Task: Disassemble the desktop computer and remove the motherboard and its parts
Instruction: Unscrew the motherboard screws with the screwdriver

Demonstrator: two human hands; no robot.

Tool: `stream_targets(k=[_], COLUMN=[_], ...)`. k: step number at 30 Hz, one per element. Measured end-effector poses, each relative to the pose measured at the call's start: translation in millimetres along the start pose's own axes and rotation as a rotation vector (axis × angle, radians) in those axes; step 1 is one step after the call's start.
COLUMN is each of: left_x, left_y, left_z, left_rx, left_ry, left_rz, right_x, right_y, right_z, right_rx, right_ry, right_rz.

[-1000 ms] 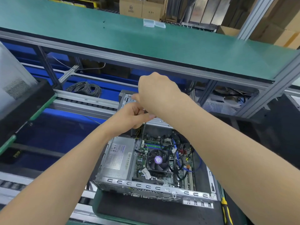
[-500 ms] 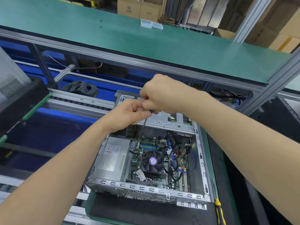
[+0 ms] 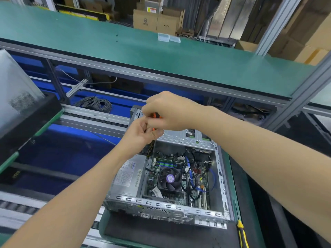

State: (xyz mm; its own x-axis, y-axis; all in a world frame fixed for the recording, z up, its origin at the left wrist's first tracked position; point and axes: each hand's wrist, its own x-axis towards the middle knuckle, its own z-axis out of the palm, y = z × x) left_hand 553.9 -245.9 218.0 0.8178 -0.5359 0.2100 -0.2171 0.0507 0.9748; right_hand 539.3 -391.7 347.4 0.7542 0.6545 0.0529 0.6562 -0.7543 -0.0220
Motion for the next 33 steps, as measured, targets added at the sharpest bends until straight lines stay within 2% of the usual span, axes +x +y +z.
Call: stream_targets(k=[2,6,9,10,12,17,19,21,22,24,28,30,33], left_x=[0,-1,-1,1,3,7,8,8,6,4,4,5,8], left_y=[5,8,9,9,7,0,0,1,1,0,-1,-4,-15], left_z=[2,8,7,4,-4,-27,-32,-32,-31,-27,-13,-9,-11], left_rx=[0.004,-0.020,0.061,0.096,0.145,0.127,0.064,0.024,0.015,0.001,0.041,0.181,0.294], left_ry=[0.024,0.064,-0.006,-0.029,-0.077,-0.262,-0.302,-0.282,-0.255,-0.192,-0.023,0.055,-0.025], left_rz=[0.003,0.022,-0.003,-0.028,-0.064,-0.110,-0.110,-0.070,-0.053,-0.028,-0.015,0.000,-0.067], right_x=[3,18,23,23,24,20,26,31,31,30,32,34,34], right_y=[-12,-43,-45,-42,-34,-7,-1,1,0,-7,-47,-63,-63], right_z=[9,37,48,49,51,50,46,43,42,43,59,65,68], right_rx=[0.180,0.700,0.970,1.023,1.107,1.295,1.328,1.365,1.377,1.330,1.163,1.152,1.229], right_ry=[0.182,0.733,0.944,0.975,0.930,0.446,0.282,0.198,0.213,0.376,0.958,1.090,1.095], right_rz=[0.180,0.668,0.713,0.675,0.558,0.127,0.051,0.032,0.055,0.214,0.719,0.787,0.688])
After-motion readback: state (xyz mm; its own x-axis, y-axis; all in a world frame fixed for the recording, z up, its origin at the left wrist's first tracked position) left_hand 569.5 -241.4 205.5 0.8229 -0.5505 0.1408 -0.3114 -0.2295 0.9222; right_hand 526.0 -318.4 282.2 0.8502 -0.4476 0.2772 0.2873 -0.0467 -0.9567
